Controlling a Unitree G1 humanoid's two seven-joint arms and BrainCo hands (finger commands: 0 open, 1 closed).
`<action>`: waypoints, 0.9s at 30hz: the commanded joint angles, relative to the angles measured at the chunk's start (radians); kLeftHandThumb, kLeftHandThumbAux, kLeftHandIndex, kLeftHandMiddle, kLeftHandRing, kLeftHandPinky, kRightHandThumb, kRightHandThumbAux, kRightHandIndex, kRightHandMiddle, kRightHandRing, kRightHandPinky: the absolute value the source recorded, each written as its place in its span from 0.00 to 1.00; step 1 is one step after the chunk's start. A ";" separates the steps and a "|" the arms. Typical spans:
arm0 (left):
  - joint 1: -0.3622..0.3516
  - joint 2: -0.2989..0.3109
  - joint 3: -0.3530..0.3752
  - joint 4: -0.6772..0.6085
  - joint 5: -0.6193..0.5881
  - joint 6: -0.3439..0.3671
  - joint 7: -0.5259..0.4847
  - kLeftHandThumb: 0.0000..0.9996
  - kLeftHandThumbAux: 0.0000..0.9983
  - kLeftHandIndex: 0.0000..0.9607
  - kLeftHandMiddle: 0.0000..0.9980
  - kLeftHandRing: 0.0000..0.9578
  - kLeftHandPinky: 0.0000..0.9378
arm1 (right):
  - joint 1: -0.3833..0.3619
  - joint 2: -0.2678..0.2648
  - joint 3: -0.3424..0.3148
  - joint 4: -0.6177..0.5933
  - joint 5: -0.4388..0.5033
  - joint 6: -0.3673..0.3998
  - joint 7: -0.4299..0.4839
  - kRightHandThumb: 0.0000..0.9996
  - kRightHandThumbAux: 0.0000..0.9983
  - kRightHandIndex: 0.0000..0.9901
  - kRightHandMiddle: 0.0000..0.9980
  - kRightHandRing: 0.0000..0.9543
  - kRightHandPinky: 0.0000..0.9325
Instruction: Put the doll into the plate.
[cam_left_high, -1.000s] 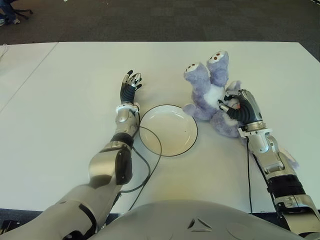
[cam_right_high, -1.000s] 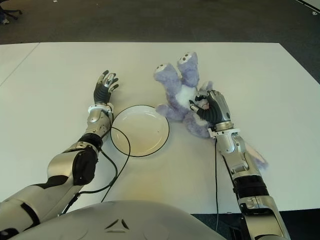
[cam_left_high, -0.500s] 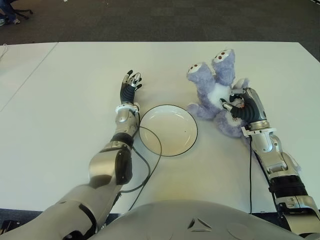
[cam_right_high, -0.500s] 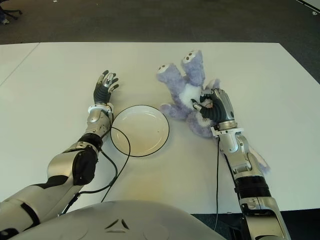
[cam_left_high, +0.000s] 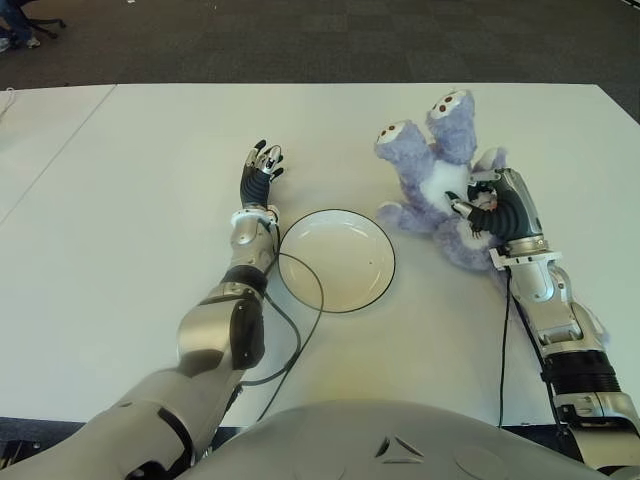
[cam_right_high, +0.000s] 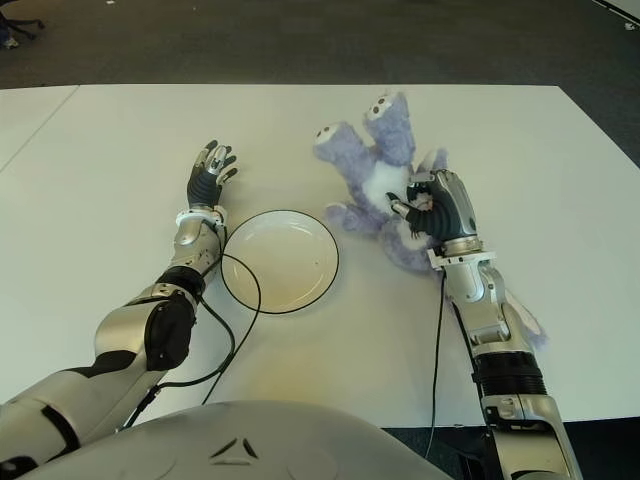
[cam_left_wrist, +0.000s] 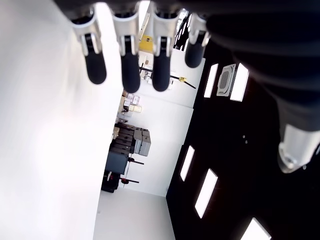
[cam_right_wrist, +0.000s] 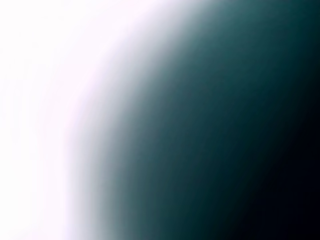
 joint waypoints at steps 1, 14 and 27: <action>0.209 -0.011 0.027 0.123 -0.023 0.103 0.000 0.00 0.54 0.13 0.22 0.23 0.21 | -0.052 0.003 -0.030 -0.032 0.004 0.021 0.005 0.43 0.73 0.80 0.89 0.93 0.93; 0.214 -0.012 0.026 0.123 -0.023 0.098 -0.008 0.00 0.54 0.13 0.22 0.22 0.21 | -0.071 -0.022 -0.055 -0.060 0.009 0.009 0.040 0.43 0.74 0.79 0.89 0.93 0.93; 0.210 -0.014 0.024 0.123 -0.022 0.103 -0.004 0.00 0.53 0.13 0.22 0.23 0.22 | -0.086 -0.032 -0.059 -0.046 0.016 -0.011 0.061 0.43 0.73 0.78 0.88 0.93 0.93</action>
